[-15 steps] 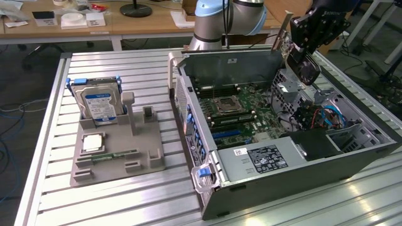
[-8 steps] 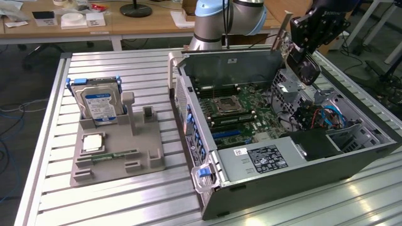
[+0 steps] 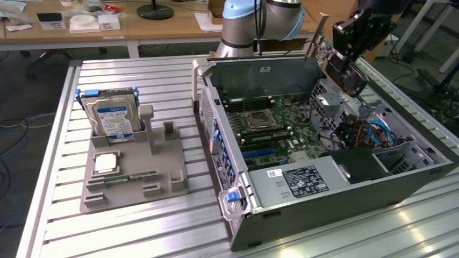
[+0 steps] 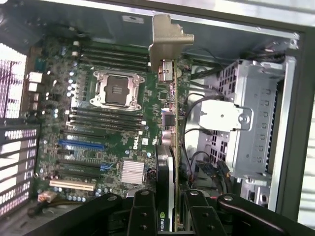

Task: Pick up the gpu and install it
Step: 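Insert the gpu into the slot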

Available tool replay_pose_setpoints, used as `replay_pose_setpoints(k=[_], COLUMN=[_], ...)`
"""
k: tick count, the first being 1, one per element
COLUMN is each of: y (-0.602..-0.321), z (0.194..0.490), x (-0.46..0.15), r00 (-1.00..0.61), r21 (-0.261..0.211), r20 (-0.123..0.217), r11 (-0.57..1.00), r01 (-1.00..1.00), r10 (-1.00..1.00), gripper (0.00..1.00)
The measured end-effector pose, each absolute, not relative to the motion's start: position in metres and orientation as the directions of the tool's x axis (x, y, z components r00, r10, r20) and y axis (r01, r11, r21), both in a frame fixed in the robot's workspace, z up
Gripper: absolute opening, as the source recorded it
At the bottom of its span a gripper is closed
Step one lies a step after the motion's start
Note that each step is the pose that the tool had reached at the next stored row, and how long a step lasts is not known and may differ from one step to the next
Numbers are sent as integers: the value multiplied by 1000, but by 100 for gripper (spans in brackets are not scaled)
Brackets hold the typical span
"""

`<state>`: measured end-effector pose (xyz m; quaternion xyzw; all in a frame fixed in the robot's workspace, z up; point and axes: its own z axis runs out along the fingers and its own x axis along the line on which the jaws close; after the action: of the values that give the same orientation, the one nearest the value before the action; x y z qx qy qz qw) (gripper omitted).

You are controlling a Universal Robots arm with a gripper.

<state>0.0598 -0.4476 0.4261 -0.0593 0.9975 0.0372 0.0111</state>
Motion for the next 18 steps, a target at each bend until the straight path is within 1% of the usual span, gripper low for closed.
replay_pose_setpoints(k=[18], y=[-448], z=[423], x=[60], r00=[-902], r21=[73], r20=[-26], r11=[899], r01=[-431], r10=[-430], gripper=[27])
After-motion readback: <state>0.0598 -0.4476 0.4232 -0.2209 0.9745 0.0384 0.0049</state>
